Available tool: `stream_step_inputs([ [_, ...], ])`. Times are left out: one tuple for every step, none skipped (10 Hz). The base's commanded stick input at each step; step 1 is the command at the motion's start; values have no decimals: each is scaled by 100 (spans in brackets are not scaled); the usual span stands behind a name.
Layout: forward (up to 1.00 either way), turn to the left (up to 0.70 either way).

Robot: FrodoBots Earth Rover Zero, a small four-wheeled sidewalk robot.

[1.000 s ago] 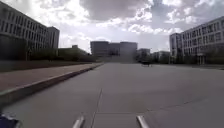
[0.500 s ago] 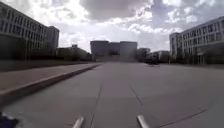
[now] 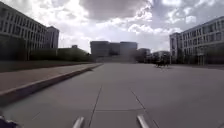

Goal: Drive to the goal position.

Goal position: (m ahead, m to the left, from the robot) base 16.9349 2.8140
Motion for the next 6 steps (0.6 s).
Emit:
stream_step_inputs([
  [70,0],
  [70,0],
  [70,0],
  [70,0],
  [70,0],
  [70,0],
])
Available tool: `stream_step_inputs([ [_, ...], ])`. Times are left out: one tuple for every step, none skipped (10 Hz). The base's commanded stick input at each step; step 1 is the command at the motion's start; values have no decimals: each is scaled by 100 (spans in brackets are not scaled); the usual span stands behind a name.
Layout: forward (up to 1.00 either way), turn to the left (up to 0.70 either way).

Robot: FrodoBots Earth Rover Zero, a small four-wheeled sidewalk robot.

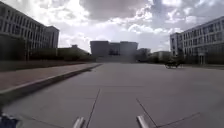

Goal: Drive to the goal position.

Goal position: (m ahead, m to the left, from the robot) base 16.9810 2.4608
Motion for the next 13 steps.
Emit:
stream_step_inputs([
  [70,0],
  [70,0],
  [70,0],
  [70,0],
  [70,0],
  [70,0],
  [70,0],
  [70,0],
  [70,0],
  [70,0],
  [70,0],
  [70,0],
  [70,0],
])
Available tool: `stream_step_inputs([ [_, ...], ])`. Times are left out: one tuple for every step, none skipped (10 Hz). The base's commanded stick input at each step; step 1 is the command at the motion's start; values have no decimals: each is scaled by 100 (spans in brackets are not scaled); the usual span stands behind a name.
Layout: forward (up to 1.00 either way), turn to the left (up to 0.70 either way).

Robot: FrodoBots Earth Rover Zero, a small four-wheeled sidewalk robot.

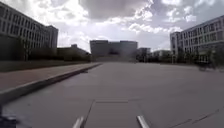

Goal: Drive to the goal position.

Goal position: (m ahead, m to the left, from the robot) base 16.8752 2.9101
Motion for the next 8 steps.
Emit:
stream_step_inputs([
  [70,0],
  [70,0],
  [70,0],
  [70,0],
  [70,0],
  [70,0],
  [70,0],
  [70,0],
])
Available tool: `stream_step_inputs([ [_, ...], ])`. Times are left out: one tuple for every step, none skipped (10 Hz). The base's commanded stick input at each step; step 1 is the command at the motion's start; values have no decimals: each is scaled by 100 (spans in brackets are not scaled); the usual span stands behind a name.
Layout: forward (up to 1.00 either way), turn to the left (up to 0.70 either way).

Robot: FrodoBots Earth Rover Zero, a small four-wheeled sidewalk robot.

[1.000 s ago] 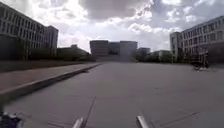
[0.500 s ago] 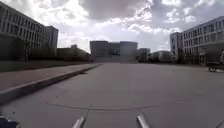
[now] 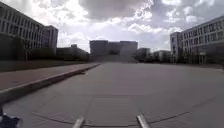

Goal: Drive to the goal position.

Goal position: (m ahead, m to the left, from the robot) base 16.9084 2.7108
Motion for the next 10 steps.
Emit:
stream_step_inputs([
  [70,0],
  [70,0],
  [70,0],
  [70,0],
  [70,0],
  [70,0],
  [70,0],
  [70,0],
  [70,0],
  [70,0],
])
